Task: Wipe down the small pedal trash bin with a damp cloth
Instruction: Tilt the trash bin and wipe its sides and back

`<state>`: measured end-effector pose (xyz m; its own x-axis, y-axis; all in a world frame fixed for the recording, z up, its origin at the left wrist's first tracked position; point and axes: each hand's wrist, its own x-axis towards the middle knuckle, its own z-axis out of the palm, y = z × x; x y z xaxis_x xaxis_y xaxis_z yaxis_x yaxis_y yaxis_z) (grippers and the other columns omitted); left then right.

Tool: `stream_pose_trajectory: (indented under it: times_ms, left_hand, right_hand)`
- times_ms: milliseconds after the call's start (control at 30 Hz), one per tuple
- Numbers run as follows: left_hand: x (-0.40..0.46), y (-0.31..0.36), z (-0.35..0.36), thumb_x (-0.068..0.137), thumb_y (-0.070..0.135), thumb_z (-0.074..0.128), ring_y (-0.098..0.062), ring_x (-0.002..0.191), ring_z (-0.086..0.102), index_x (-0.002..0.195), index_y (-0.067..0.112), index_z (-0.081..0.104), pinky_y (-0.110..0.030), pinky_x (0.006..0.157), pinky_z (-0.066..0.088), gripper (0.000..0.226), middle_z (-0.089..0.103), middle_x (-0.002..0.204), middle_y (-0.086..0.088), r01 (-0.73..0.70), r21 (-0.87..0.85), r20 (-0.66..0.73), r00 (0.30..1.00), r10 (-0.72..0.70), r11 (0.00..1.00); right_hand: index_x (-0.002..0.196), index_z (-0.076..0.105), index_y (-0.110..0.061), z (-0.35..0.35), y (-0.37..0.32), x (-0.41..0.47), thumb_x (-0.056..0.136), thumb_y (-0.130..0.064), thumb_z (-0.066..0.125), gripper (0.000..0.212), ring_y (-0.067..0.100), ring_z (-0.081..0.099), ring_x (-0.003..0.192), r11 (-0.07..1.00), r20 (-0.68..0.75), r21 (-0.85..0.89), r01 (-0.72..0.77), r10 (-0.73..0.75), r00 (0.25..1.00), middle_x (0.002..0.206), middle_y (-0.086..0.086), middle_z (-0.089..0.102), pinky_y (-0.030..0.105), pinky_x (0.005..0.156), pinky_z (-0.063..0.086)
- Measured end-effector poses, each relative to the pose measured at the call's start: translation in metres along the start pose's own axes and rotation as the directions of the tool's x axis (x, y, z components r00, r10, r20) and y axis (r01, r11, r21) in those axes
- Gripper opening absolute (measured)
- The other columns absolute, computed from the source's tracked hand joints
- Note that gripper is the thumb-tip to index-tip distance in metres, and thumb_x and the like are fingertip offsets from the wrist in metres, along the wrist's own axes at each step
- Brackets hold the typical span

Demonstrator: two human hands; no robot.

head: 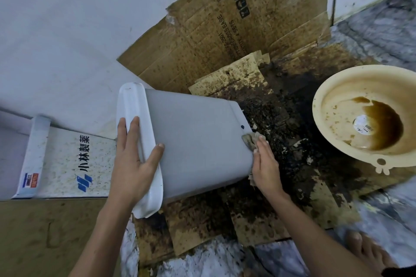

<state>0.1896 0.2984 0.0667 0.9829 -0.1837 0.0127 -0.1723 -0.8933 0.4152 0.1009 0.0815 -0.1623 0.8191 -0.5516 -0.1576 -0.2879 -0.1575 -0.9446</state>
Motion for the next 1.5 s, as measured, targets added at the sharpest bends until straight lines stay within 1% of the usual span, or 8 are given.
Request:
stream_pose_trajectory:
  times_ms: [200,433,600,833,1033,1200,1367,1500]
  left_hand:
    - [0.001,-0.002,-0.001,0.098,0.044,0.061,-0.013,0.157,0.015,0.162,0.040,0.015,-0.038,0.118,0.023,0.079,-0.003,0.171,0.019,0.008,0.006,0.004,1.000,-0.008,1.000]
    - [-0.002,-0.002,-0.004,0.095,0.035,0.068,-0.015,0.157,0.017,0.160,0.043,0.019,-0.048,0.121,0.027,0.081,-0.001,0.171,0.019,0.003,-0.028,0.003,1.000,-0.003,1.000]
    - [-0.023,0.000,-0.007,0.087,0.045,0.064,-0.010,0.157,0.013,0.161,0.040,0.019,-0.037,0.116,0.026,0.087,-0.003,0.170,0.022,-0.130,-0.042,-0.006,0.992,0.130,0.991]
    - [-0.073,-0.019,-0.012,0.083,0.049,0.064,-0.013,0.160,0.004,0.162,0.030,0.022,-0.046,0.116,0.022,0.091,0.001,0.174,0.006,-0.341,-0.053,0.008,0.940,0.341,0.939]
    - [-0.108,-0.052,-0.016,0.070,0.056,0.078,-0.011,0.158,0.012,0.160,0.032,0.027,-0.029,0.118,0.030,0.106,0.009,0.173,0.002,-0.377,0.006,0.033,0.926,0.377,0.926]
    - [-0.125,-0.065,-0.013,0.061,0.052,0.083,-0.015,0.156,0.022,0.159,0.036,0.029,-0.020,0.116,0.031,0.113,0.018,0.171,-0.001,-0.445,0.033,0.032,0.895,0.444,0.895]
    - [-0.106,-0.043,-0.028,0.072,0.064,0.078,-0.020,0.147,0.039,0.155,0.025,0.037,-0.024,0.118,0.033,0.100,0.039,0.156,0.001,-0.338,-0.210,-0.080,0.941,0.328,0.918]
    - [-0.050,0.007,-0.054,0.070,0.080,0.068,0.020,0.137,0.032,0.153,0.051,0.027,-0.024,0.109,0.032,0.097,0.029,0.158,0.029,-0.139,-0.355,-0.093,0.989,0.113,0.925]
  right_hand:
    - [0.143,0.044,0.000,0.018,-0.016,-0.056,0.101,-0.007,0.040,0.043,0.021,0.033,0.145,0.995,-0.148,0.091,0.041,-0.028,0.989,0.152,0.007,0.041,0.023,0.119,0.022]
    - [0.142,0.049,-0.008,0.043,-0.097,-0.070,0.101,-0.007,0.045,0.041,0.019,0.034,0.145,0.945,0.003,0.068,0.319,-0.320,0.947,0.150,0.005,0.046,0.040,0.118,0.030]
    - [0.145,0.045,-0.009,0.037,-0.118,-0.014,0.104,-0.013,0.041,0.042,0.017,0.032,0.145,0.944,0.135,0.028,0.329,-0.330,0.934,0.154,0.003,0.040,0.034,0.121,0.025]
    - [0.151,0.033,-0.012,-0.001,-0.095,0.018,0.105,-0.015,0.036,0.046,0.003,0.019,0.148,0.960,0.008,0.072,0.271,-0.272,0.962,0.158,-0.008,0.027,0.025,0.121,0.018]
    - [0.145,0.043,-0.007,-0.029,-0.118,0.051,0.105,-0.016,0.038,0.042,0.015,0.040,0.140,0.951,-0.038,0.037,0.308,-0.306,0.951,0.150,0.005,0.046,0.034,0.116,0.034]
    - [0.134,0.058,-0.013,-0.049,-0.134,0.070,0.103,-0.022,0.041,0.036,0.023,0.063,0.109,0.934,0.095,-0.145,0.325,-0.314,0.945,0.121,0.005,0.069,0.030,0.087,0.048]
    - [0.129,0.061,-0.011,-0.062,-0.126,0.048,0.102,-0.019,0.044,0.033,0.018,0.062,0.113,0.916,0.083,-0.117,0.384,-0.376,0.923,0.124,0.003,0.067,0.032,0.096,0.049]
    - [0.127,0.063,-0.010,-0.064,-0.121,0.030,0.102,-0.017,0.046,0.032,0.014,0.060,0.114,0.915,0.034,-0.079,0.396,-0.395,0.918,0.123,0.002,0.067,0.032,0.100,0.049]
